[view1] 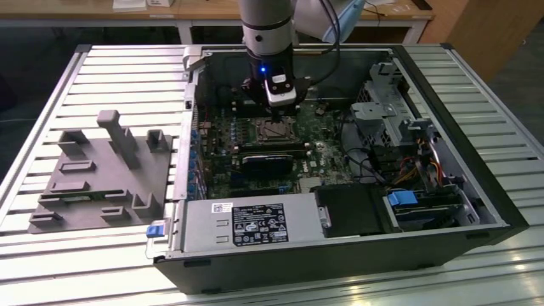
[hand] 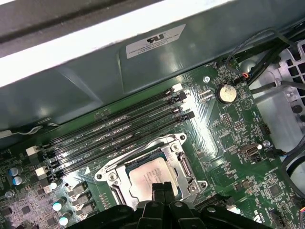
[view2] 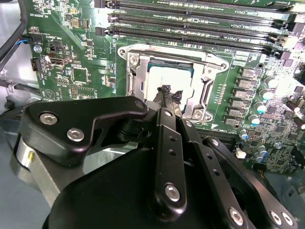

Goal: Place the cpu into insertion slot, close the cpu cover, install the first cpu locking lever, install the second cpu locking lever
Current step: 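Install the second cpu locking lever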

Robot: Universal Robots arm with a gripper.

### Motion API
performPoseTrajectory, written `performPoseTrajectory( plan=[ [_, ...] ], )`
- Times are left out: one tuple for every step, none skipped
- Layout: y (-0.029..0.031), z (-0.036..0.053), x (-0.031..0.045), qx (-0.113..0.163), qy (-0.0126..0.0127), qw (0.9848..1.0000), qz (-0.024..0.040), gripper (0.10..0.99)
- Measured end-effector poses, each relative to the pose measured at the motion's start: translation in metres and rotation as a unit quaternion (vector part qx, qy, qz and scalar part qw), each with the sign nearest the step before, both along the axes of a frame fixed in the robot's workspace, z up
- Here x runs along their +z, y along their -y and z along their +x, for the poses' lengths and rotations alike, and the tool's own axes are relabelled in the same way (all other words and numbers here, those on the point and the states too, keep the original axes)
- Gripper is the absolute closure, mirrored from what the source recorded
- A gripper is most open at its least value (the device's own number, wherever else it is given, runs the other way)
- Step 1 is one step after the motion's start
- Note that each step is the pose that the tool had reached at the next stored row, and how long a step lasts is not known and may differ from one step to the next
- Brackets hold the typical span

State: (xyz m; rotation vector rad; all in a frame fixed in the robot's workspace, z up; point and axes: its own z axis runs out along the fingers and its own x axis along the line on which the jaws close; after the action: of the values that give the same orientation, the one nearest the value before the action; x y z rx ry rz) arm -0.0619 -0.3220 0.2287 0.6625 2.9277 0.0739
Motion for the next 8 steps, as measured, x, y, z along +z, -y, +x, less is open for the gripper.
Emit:
performPoseTrajectory(
  plan=[
    [0.0,0.0,0.0,0.0,0.0,1.0,0.0,0.984],
    [0.0,0.0,0.0,0.0,0.0,1.0,0.0,0.984],
    [0.0,0.0,0.0001,0.0,0.0,1.0,0.0,0.984],
    [0.0,0.0,0.0004,0.0,-0.0001,1.0,-0.0001,0.984],
    [0.0001,-0.0001,0.0013,0.0,-0.0002,1.0,-0.0003,0.984],
    [0.0001,0.0,0.0026,0.0,-0.0001,1.0,-0.0002,0.984],
    [0.0,0.0,0.0043,0.0,0.0,1.0,0.0,0.984],
    [0.0,0.0,0.0062,0.0,0.0,1.0,0.0,0.984]
  ],
)
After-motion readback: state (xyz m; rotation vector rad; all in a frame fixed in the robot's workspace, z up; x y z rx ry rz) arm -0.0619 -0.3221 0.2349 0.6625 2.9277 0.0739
